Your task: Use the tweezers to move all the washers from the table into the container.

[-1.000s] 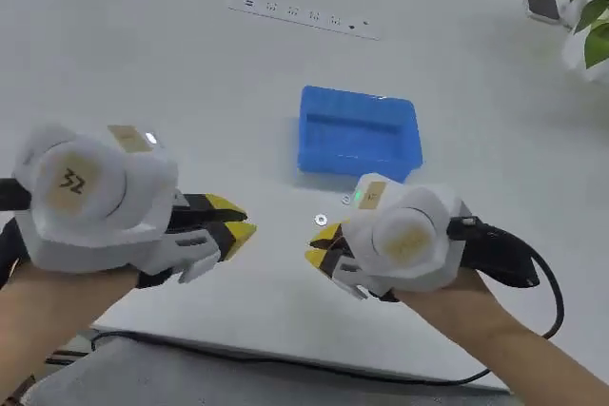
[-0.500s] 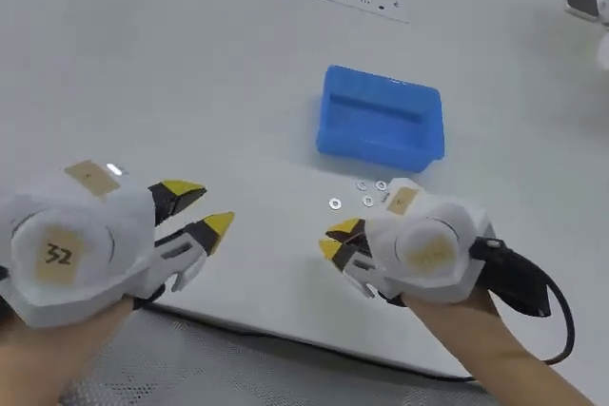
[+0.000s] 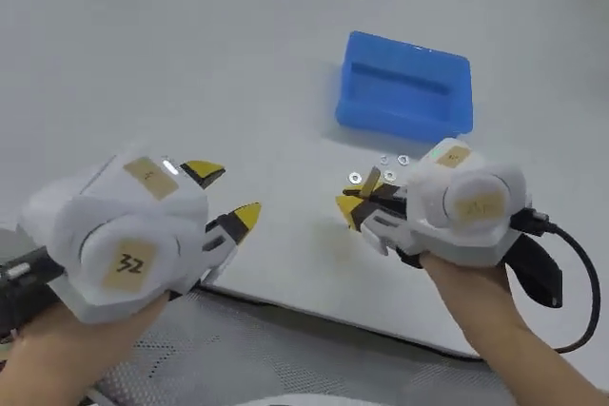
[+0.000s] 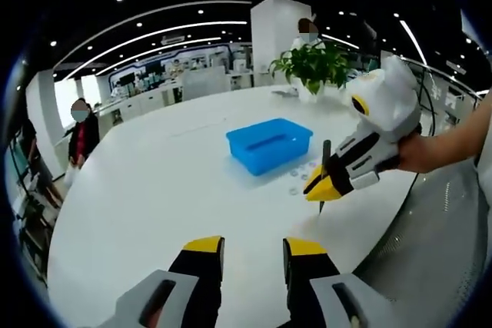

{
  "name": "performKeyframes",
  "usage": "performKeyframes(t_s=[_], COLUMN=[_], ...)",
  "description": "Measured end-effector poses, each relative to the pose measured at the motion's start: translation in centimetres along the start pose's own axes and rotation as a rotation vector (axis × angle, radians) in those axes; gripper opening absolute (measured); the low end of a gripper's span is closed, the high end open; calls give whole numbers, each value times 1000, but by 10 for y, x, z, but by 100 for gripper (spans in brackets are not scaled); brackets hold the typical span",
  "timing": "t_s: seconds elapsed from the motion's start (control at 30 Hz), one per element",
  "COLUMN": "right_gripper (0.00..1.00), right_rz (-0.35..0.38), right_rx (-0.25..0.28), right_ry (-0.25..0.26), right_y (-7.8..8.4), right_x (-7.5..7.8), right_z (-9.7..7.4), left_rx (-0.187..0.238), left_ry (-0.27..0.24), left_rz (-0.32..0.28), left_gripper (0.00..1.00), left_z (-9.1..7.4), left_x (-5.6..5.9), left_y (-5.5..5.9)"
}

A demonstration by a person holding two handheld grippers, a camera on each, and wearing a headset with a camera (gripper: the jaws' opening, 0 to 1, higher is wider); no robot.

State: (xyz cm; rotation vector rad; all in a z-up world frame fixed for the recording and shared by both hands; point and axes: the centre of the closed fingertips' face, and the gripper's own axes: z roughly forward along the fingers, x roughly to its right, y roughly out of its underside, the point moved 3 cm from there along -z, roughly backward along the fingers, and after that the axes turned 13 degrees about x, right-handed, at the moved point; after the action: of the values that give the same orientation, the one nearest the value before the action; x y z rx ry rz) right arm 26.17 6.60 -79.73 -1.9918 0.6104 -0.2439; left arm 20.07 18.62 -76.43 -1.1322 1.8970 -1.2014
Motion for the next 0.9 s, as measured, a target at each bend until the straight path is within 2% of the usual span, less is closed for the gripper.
performKeyframes(t_s=[0.07, 0.17, 0.23, 0.33, 0.43, 0.5, 0.9], right_gripper=[2, 3, 4, 4, 4, 4, 4], right_rz=[26, 62, 88, 101, 92, 119, 139], right_rx=[41, 92, 131, 138, 135, 141, 149], right_ry=[25, 58, 91, 113, 134, 143, 171], right_y=[-11, -23, -30, -30, -26, -24, -14], right_x=[9, 23, 33, 43, 49, 51, 57], right_z=[1, 2, 3, 7, 12, 14, 21], left_rx=[-11, 2, -4, -13, -18, -27, -54], left_ry=[1, -10, -19, -22, -27, -29, -25], left_rz=[15, 28, 18, -6, -13, -14, -6], left_gripper=[35, 39, 47, 54, 57, 59, 58], left_z=[0, 0, 1, 2, 2, 2, 4], left_x=[1, -1, -2, -2, -3, -3, -3], left_y=[2, -1, 1, 3, 4, 6, 11])
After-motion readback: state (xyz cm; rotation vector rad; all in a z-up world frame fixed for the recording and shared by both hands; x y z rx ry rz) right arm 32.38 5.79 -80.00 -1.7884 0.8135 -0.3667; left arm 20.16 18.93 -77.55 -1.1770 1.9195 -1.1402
